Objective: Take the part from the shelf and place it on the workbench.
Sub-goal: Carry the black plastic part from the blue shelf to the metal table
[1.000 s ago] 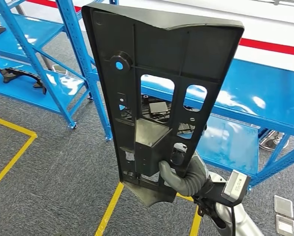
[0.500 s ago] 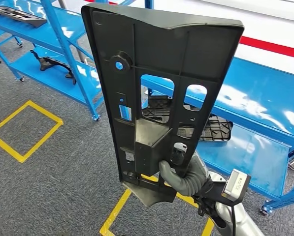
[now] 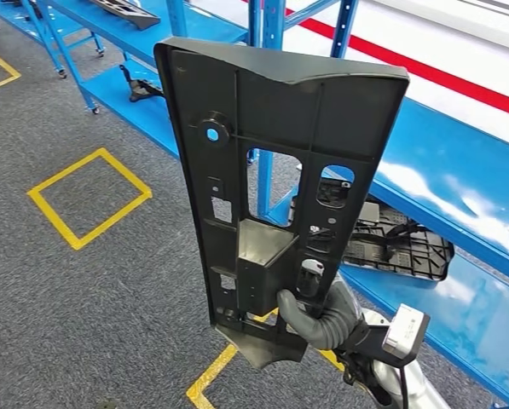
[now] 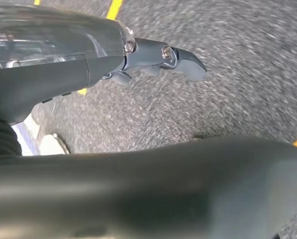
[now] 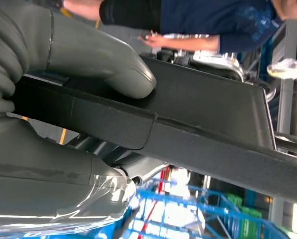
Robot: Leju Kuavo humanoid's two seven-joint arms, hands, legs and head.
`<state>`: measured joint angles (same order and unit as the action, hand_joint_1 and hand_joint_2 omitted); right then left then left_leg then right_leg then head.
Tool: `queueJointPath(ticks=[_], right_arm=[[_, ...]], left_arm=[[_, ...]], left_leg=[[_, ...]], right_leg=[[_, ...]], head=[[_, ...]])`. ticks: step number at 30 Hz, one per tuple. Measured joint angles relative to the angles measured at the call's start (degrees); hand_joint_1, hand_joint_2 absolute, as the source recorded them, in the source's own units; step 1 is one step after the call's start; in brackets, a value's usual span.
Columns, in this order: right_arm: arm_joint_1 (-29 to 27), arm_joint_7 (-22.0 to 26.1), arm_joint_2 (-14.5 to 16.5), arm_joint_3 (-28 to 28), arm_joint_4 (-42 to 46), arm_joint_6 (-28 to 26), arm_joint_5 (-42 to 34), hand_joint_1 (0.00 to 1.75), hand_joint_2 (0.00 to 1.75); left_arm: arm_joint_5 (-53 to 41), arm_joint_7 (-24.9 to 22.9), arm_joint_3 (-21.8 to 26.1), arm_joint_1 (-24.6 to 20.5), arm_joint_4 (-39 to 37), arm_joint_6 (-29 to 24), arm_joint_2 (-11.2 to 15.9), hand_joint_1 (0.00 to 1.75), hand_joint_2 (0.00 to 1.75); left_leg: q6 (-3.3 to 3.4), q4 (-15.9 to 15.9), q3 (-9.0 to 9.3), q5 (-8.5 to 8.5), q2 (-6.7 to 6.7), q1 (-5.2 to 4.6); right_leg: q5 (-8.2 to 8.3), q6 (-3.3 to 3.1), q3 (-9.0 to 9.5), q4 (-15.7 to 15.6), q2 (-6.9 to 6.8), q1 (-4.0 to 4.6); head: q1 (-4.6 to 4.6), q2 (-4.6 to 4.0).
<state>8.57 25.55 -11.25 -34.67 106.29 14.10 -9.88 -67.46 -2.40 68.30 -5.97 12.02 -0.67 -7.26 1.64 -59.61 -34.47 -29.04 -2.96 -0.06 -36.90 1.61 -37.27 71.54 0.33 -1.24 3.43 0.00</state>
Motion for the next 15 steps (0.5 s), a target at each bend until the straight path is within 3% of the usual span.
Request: queueJointPath(ticks=[2,3,4,6,7,9,10,12,13,14,15], right_arm=[[-0.3,0.1,0.0,0.0,-0.1,0.3,0.2,1.75,1.75],[-0.4,0.2,0.0,0.0,-0.1,0.5,0.3,1.75,1.75],[-0.5,0.3,-0.1,0.0,-0.2,0.7,0.4,1.75,1.75],[-0.6,0.4,0.0,0.1,-0.2,0.8,0.5,1.75,1.75],[-0.5,0.5,0.0,0.1,-0.2,0.8,0.5,1.75,1.75],[-0.4,0.5,0.2,0.1,-0.1,0.9,0.5,1.75,1.75],[-0.5,0.6,0.2,0.2,0.0,0.9,0.5,1.75,1.75],[-0.5,0.6,0.2,0.2,0.0,0.9,0.5,1.75,1.75],[-0.6,0.6,0.2,0.2,0.0,1.0,0.5,1.75,1.75],[-0.6,0.6,0.2,0.2,0.0,1.0,0.5,1.75,1.75],[-0.6,0.6,0.2,0.2,0.1,1.0,0.6,1.75,1.75]], left_arm=[[0.0,-0.1,0.0,0.0,0.0,0.0,0.0,0.00,1.75],[0.0,-0.2,0.0,-0.1,0.0,-0.1,0.0,0.00,1.75],[0.0,-0.2,0.0,-0.1,0.0,-0.1,0.0,0.00,1.75],[-0.1,-0.2,0.0,0.1,0.0,-0.1,0.0,0.00,1.75],[-0.1,-0.2,0.0,0.3,0.0,-0.1,0.0,0.00,1.75],[-0.3,-0.1,0.0,0.2,0.0,-0.1,0.1,0.00,1.75],[-0.4,-0.1,0.0,0.1,0.0,-0.1,0.0,0.00,1.75],[-0.4,0.0,0.0,-0.1,0.0,-0.1,0.0,0.00,1.75],[-0.4,0.0,0.0,0.0,0.0,-0.1,0.0,0.00,1.75],[-0.4,0.0,0.0,0.0,0.0,-0.1,0.0,0.00,1.75],[-0.4,0.0,0.0,0.1,0.0,-0.1,0.0,0.00,1.75]], left_leg=[[-0.36,-0.3,0.10,-0.27,-1.62,-0.03],[-0.59,-0.5,-0.03,-0.37,-2.32,-0.05],[-0.81,-0.6,-0.22,-0.40,-2.94,-0.02],[-1.19,-0.6,-0.49,-0.32,-4.02,0.14],[-1.41,-0.9,-0.60,-0.50,-3.58,0.11],[-1.97,-3.7,-1.93,-2.23,-0.94,0.03],[-2.30,-6.8,-3.43,-3.77,0.73,0.05],[-2.79,-13.9,-7.06,-6.53,2.12,0.37],[-2.90,-15.8,-8.08,-6.78,2.32,0.49],[-2.90,-15.7,-8.05,-6.00,2.49,0.57],[-2.79,-13.2,-6.89,-4.28,2.80,0.57]], right_leg=[[4.19,-0.07,2.61,-7.3,2.26,-0.30],[5.09,-0.16,3.45,-9.6,3.30,-0.41],[5.18,-0.34,3.82,-10.6,3.94,-0.42],[5.05,-0.80,4.00,-10.7,3.24,-0.32],[5.05,-1.10,4.14,-10.8,2.61,-0.34],[4.95,-1.73,4.43,-10.9,1.11,-0.49],[4.81,-1.97,4.55,-10.9,0.28,-0.44],[4.51,-2.20,4.76,-10.9,-1.44,-0.36],[4.34,-2.20,4.91,-10.9,-2.25,-0.35],[4.16,-2.16,5.12,-10.9,-2.99,-0.35],[3.94,-2.07,5.42,-10.9,-3.71,-0.35]], head=[[0.00,0.00],[0.01,0.00],[0.02,0.00],[0.05,0.00],[0.06,0.00],[0.09,0.00],[0.10,0.00],[0.11,0.00],[0.11,0.00],[0.11,0.00],[0.11,0.00]])
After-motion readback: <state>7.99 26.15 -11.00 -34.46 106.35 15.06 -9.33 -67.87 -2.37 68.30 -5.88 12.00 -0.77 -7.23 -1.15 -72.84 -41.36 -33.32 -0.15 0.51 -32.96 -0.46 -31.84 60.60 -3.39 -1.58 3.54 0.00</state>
